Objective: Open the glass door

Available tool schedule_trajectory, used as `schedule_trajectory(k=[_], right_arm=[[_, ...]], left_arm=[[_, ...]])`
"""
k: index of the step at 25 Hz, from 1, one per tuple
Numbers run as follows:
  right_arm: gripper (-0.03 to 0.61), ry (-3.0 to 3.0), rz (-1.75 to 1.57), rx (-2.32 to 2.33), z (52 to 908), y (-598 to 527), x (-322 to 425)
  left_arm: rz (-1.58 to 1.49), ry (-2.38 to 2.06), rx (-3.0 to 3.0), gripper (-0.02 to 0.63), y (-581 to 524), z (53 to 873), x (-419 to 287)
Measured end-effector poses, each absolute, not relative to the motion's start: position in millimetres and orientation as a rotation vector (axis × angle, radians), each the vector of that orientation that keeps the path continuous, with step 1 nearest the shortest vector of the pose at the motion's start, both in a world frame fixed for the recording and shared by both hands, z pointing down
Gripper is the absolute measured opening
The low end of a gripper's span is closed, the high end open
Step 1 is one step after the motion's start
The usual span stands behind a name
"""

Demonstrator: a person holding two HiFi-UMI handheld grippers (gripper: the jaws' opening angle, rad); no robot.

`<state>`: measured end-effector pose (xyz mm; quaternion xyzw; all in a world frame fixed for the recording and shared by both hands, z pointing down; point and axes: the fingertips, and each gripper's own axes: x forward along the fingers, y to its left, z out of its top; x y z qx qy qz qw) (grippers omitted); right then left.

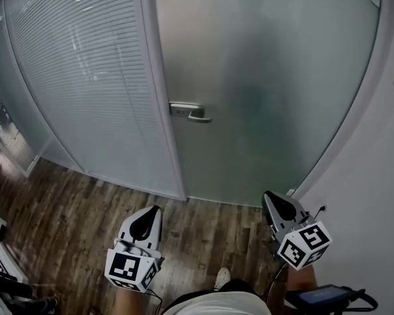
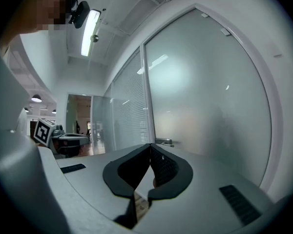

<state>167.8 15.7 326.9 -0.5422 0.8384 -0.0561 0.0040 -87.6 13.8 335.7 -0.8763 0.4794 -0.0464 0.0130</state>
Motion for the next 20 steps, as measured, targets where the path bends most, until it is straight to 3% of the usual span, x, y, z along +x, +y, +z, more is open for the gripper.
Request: schedule_trajectory(k=[8,20], right_arm=[[0.002,2.642,-0.203,-1.596,328,-54,212],[0.002,2.72,-0.176,-1.597,356,-135,211]], left_arm=[[-0.178,1.564,-2.746,0.0,-44,338,-41],[-0.157,1.543,-2.795,0.0,-139,359,-30]])
